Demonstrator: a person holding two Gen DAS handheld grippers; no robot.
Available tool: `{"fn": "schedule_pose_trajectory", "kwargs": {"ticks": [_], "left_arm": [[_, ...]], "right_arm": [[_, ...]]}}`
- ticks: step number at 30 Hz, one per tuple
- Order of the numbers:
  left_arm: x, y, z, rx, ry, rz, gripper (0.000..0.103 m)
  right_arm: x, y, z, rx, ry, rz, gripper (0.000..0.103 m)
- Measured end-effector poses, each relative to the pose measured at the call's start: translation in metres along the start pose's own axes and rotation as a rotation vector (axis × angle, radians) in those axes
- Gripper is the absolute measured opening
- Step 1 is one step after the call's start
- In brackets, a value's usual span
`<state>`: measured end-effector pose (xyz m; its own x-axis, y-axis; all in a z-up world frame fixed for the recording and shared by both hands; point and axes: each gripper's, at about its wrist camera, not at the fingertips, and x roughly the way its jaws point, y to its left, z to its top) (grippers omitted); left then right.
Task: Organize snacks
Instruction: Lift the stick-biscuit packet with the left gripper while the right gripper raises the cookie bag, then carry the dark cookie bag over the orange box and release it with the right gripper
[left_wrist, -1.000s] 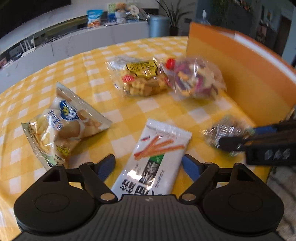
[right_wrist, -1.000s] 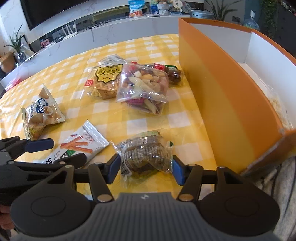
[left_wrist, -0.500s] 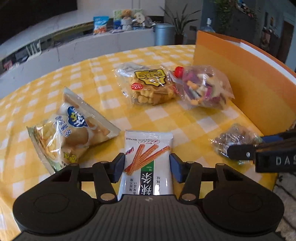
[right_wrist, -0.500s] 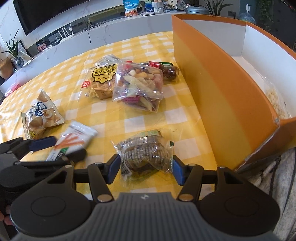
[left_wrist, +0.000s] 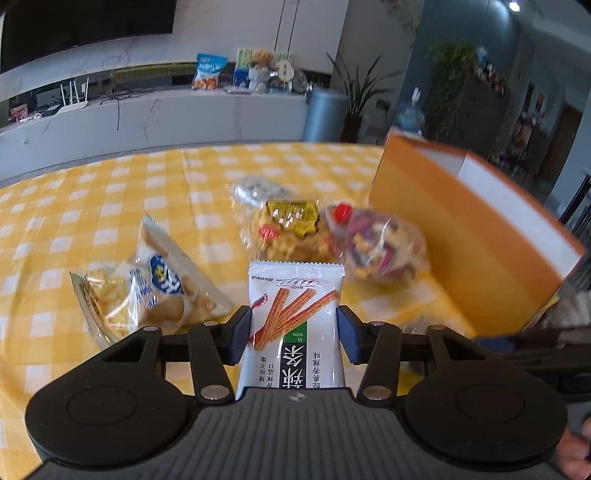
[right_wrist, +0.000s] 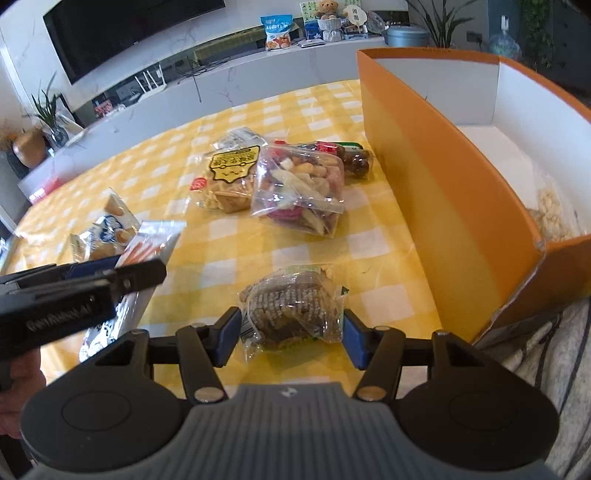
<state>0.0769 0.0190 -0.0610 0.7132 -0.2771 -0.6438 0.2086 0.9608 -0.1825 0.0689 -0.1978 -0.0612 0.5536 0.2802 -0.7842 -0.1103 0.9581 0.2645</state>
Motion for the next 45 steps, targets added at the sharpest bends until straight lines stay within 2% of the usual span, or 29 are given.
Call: {"fn": "schedule_pose_trajectory", "kwargs": {"ticks": [4, 14, 17, 21, 26, 30, 35, 40, 43, 45], "left_arm": [[-0.007, 0.0, 0.006, -0.019, -0.024, -0.017, 0.057], [-0.01, -0.009, 0.018, -0.021, -0.051, -0.05, 0.057], [-0.011, -0.016, 0.029, -0.027, -0.076, -0.056, 0.057], [-0.008, -0.026, 0.041, -0.033, -0.065, -0.072, 0.057], [-0.002, -0.033, 0.047, -0.043, -0.058, -0.143, 0.057], [0.009, -0.039, 0.056, -0.04, -0.038, -0.175, 0.057], [0.023, -0.049, 0.063, -0.026, -0.023, -0.184, 0.057], [0.033, -0.062, 0.064, 0.008, -0.006, -0.181, 0.057], [0.037, -0.069, 0.065, 0.033, 0.001, -0.174, 0.057], [0.038, -0.074, 0.064, 0.046, 0.005, -0.159, 0.057]], "right_arm": [[-0.008, -0.002, 0.003, 0.032, 0.004, 0.067, 0.057], [-0.056, -0.015, 0.015, 0.067, -0.091, 0.165, 0.057], [-0.07, -0.026, 0.019, 0.102, -0.128, 0.186, 0.057], [-0.095, -0.056, 0.032, 0.173, -0.195, 0.209, 0.057], [-0.12, -0.103, 0.05, 0.263, -0.289, 0.14, 0.057], [-0.116, -0.132, 0.071, 0.297, -0.323, 0.056, 0.057], [-0.073, -0.154, 0.1, 0.296, -0.211, -0.033, 0.057], [-0.032, -0.14, 0.11, 0.184, -0.115, -0.176, 0.057], [-0.023, -0.13, 0.111, 0.114, -0.11, -0.235, 0.058], [-0.022, -0.127, 0.112, 0.091, -0.113, -0.234, 0.063]]}}
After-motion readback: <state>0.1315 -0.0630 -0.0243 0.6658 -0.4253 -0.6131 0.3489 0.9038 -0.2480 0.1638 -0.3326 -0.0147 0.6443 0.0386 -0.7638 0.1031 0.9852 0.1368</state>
